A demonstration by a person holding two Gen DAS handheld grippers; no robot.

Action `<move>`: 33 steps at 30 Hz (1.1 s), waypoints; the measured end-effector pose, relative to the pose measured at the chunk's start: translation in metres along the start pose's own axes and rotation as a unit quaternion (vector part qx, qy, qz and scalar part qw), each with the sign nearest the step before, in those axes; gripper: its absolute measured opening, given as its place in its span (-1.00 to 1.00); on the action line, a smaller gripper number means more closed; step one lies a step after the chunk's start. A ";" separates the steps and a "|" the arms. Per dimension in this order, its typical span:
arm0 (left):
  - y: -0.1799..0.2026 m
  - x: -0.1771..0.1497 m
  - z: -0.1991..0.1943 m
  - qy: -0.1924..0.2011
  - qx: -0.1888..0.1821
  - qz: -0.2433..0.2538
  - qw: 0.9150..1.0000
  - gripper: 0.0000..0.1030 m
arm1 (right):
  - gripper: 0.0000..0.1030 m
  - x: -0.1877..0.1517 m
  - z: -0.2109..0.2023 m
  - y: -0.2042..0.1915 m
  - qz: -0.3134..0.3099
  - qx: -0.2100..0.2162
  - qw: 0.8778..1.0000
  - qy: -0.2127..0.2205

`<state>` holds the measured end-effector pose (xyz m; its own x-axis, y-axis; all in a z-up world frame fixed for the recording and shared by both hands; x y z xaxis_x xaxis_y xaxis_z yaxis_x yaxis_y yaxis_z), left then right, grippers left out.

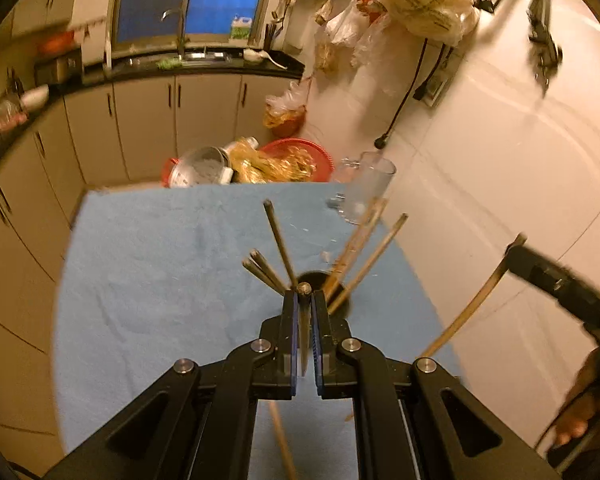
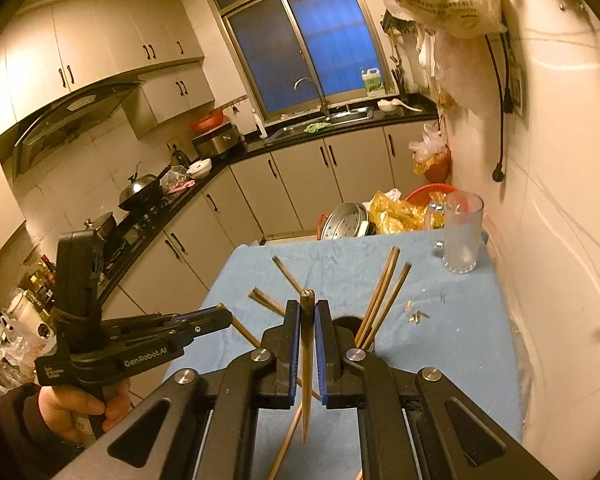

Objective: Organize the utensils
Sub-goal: 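Carry both held chopsticks over the black cup and lower them inside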

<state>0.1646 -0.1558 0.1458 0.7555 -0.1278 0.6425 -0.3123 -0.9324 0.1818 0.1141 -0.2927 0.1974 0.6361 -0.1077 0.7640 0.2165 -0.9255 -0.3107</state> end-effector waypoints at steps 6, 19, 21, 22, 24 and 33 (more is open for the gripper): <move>0.009 0.007 -0.002 0.017 0.050 0.039 0.998 -0.87 | -0.84 0.011 -0.003 0.000 -0.010 -0.006 1.000 0.012; 0.025 0.047 -0.009 0.068 0.076 0.069 0.992 -0.87 | -0.84 0.048 -0.012 -0.001 -0.029 -0.018 0.998 0.055; 0.026 0.053 -0.010 0.074 0.077 0.071 0.992 -0.87 | -0.84 0.052 -0.011 0.000 -0.029 -0.020 0.998 0.060; 0.027 0.056 -0.010 0.079 0.077 0.071 0.991 -0.87 | -0.84 0.055 -0.010 0.001 -0.030 -0.020 0.997 0.062; 0.027 0.062 -0.009 0.085 0.076 0.070 0.991 -0.87 | -0.84 0.059 -0.010 0.001 -0.035 -0.025 0.997 0.069; 0.027 0.079 -0.005 0.094 0.056 0.049 0.993 -0.87 | -0.84 0.077 -0.008 0.006 -0.038 -0.029 0.995 0.087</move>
<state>0.2129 -0.1890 0.2049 0.6011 -0.1639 0.7822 -0.3043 -0.9520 0.0344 0.1590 -0.3098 0.2586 0.4804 -0.0927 0.8722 0.2138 -0.9520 -0.2189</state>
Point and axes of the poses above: each gripper's, at about its wrist camera, not at the fingertips, and z roughly the way its jaws point, y to its right, x to its top, the point moved 6 cm from there along z, roughly the way its jaws point, and after that the axes turned 2 degrees about x, right-handed, at the moved point
